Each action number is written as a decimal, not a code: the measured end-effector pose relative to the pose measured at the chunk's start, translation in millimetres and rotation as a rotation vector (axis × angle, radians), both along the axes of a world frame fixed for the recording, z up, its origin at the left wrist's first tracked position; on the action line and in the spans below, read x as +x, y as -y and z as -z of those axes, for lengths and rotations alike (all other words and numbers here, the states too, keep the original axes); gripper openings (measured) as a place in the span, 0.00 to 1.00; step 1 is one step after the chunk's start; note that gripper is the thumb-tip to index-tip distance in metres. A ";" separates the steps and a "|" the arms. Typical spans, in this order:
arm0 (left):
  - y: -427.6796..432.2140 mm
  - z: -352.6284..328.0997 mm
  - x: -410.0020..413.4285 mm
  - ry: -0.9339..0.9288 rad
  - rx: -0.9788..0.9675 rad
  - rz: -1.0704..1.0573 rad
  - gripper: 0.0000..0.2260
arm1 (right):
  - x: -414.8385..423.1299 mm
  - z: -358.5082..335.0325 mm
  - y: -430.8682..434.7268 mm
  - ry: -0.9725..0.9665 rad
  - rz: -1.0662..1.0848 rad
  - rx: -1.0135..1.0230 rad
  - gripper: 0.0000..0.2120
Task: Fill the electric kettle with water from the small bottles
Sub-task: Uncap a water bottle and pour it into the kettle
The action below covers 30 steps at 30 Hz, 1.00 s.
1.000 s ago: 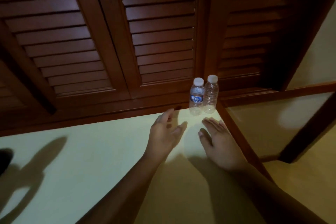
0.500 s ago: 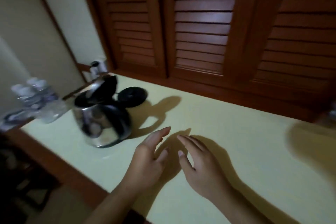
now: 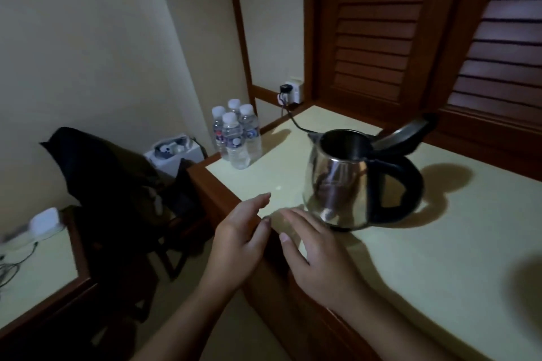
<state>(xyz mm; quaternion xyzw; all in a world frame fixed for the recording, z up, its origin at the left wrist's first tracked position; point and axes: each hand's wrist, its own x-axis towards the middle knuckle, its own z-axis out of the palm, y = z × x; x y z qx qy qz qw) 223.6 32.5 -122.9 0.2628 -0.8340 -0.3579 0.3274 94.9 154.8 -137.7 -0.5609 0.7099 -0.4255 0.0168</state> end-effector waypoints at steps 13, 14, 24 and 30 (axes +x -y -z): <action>200.5 -0.3 -13.3 -0.084 0.062 -0.095 0.15 | 8.6 14.2 175.1 -0.149 0.346 0.539 0.33; 206.3 0.3 -18.8 -0.089 0.043 -0.094 0.16 | 10.1 15.8 174.9 -0.163 0.359 0.560 0.34; 205.4 -6.4 -74.8 -0.193 -0.009 -0.184 0.26 | 12.5 21.8 173.2 -0.126 0.437 0.506 0.34; 203.8 1.5 -87.9 -0.199 0.021 -0.243 0.23 | 10.5 20.6 167.6 -0.071 0.501 0.233 0.26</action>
